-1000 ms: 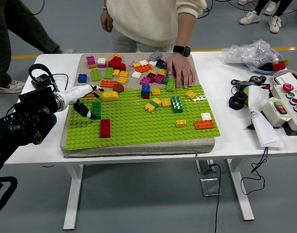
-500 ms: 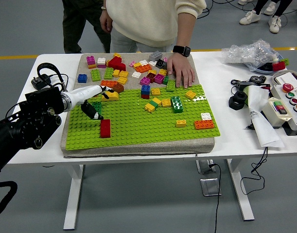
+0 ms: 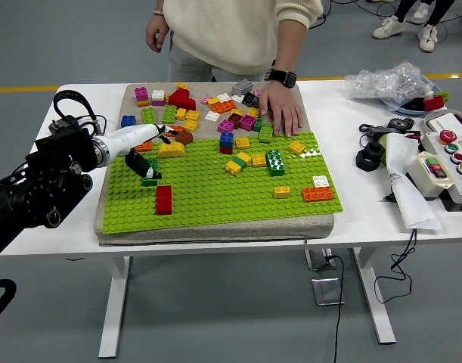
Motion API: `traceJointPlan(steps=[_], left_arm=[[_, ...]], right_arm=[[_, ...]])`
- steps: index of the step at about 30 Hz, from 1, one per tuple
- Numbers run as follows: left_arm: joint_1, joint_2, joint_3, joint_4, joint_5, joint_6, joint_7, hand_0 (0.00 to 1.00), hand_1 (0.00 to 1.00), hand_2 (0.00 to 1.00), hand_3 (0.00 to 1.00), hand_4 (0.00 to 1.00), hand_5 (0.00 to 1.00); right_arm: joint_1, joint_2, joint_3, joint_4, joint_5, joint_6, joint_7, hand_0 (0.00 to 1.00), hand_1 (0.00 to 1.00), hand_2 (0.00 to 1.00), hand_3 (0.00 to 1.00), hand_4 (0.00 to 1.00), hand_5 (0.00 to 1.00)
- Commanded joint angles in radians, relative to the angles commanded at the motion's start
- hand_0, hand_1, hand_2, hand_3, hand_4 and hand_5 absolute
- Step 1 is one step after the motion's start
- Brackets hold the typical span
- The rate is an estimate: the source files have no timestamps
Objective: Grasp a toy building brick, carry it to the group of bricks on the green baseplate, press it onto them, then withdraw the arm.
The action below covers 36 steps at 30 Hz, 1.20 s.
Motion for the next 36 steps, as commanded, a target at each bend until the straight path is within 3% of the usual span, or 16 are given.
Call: traceJointPlan(steps=[21, 36], left_arm=[[0.005, 0.017, -0.031, -0.067, 0.014, -0.003, 0.017, 0.985, 0.961, 0.847, 0.946, 0.929, 0.074], [-0.024, 0.015, -0.004, -0.033, 0.008, -0.016, 0.013, 0.985, 0.965, 0.849, 0.948, 0.928, 0.083]], right_arm=[[-0.002, 0.002, 0.007, 0.000, 0.007, -0.003, 0.000, 0.776, 0.705, 0.747, 0.767, 0.998, 0.773], [0.002, 0.001, 0.012, 0.000, 0.001, -0.003, -0.009, 0.775, 0.705, 0.747, 0.767, 0.998, 0.772]])
